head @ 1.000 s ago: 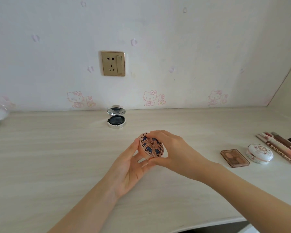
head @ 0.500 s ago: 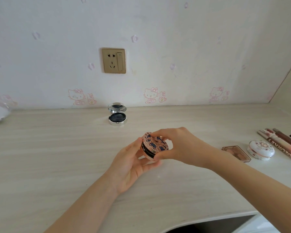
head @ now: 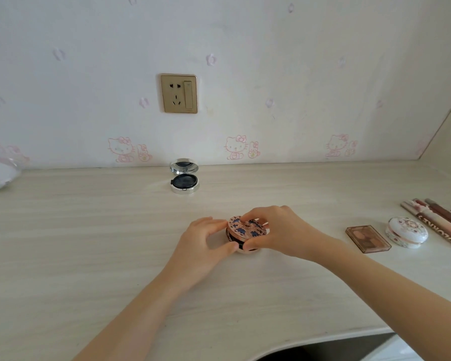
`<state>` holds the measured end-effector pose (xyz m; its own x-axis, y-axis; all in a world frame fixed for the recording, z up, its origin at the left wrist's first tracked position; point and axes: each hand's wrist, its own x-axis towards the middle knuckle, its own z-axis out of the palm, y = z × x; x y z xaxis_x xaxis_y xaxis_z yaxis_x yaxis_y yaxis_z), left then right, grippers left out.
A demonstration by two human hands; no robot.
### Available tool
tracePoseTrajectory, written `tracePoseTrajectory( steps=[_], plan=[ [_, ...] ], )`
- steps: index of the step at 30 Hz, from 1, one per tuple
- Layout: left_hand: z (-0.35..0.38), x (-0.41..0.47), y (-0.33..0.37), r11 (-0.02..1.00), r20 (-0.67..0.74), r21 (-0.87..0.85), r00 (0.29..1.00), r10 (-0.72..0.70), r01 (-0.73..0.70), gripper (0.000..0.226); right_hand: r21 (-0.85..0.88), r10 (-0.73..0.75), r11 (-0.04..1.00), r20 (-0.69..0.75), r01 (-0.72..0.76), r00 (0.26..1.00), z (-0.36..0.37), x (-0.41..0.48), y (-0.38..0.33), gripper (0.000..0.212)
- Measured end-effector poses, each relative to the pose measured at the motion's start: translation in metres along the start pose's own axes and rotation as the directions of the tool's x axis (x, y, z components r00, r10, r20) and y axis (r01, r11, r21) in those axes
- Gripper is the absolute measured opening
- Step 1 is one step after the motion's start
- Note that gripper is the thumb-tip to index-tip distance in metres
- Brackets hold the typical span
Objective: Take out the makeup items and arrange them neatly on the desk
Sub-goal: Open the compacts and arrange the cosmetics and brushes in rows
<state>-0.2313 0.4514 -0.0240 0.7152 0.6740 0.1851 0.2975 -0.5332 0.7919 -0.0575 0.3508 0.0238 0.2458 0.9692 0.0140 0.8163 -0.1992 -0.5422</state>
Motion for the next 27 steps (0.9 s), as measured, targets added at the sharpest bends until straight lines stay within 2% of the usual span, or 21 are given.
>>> tracePoseTrajectory(
  steps=[2, 7, 9, 14, 19, 21, 25, 27],
  plan=[
    [0.0, 0.0, -0.002, 0.999, -0.01, 0.048, 1.0, -0.006, 0.007, 0.053, -0.01, -0.002, 1.0, -0.006, 0.001, 1.0, 0.002, 0.002, 0.0, 0.056],
    [0.002, -0.004, 0.002, 0.992, -0.028, 0.127, 0.999, 0.029, -0.025, 0.049, -0.061, -0.017, 0.998, -0.012, 0.016, 1.0, 0.006, 0.003, 0.001, 0.051],
    [0.003, -0.004, 0.002, 0.993, -0.019, 0.116, 1.0, 0.015, -0.012, 0.054, -0.081, -0.024, 0.996, -0.012, 0.023, 1.0, 0.006, 0.003, 0.002, 0.05],
    [0.008, -0.004, -0.003, 0.999, -0.046, 0.031, 0.998, -0.041, 0.043, 0.083, -0.13, -0.043, 0.99, 0.055, 0.05, 0.998, 0.002, 0.005, -0.001, 0.045],
    [0.012, -0.002, -0.01, 0.999, -0.071, 0.022, 0.997, -0.028, 0.03, 0.092, -0.152, -0.075, 0.983, 0.148, 0.098, 0.986, -0.014, 0.012, -0.005, 0.034],
    [0.013, -0.001, -0.013, 0.999, -0.08, 0.027, 0.997, -0.022, 0.025, 0.091, -0.151, -0.066, 0.984, 0.167, 0.091, 0.984, -0.019, 0.016, -0.006, 0.038],
    [0.014, -0.002, -0.014, 0.999, -0.1, 0.009, 0.995, -0.032, 0.033, 0.084, -0.183, -0.038, 0.981, 0.15, 0.066, 0.988, -0.024, 0.026, -0.005, 0.076],
    [0.014, -0.002, -0.013, 0.999, -0.095, -0.004, 0.995, -0.033, 0.032, 0.077, -0.152, -0.014, 0.988, 0.127, 0.033, 0.992, -0.024, 0.029, -0.003, 0.067]
  ],
)
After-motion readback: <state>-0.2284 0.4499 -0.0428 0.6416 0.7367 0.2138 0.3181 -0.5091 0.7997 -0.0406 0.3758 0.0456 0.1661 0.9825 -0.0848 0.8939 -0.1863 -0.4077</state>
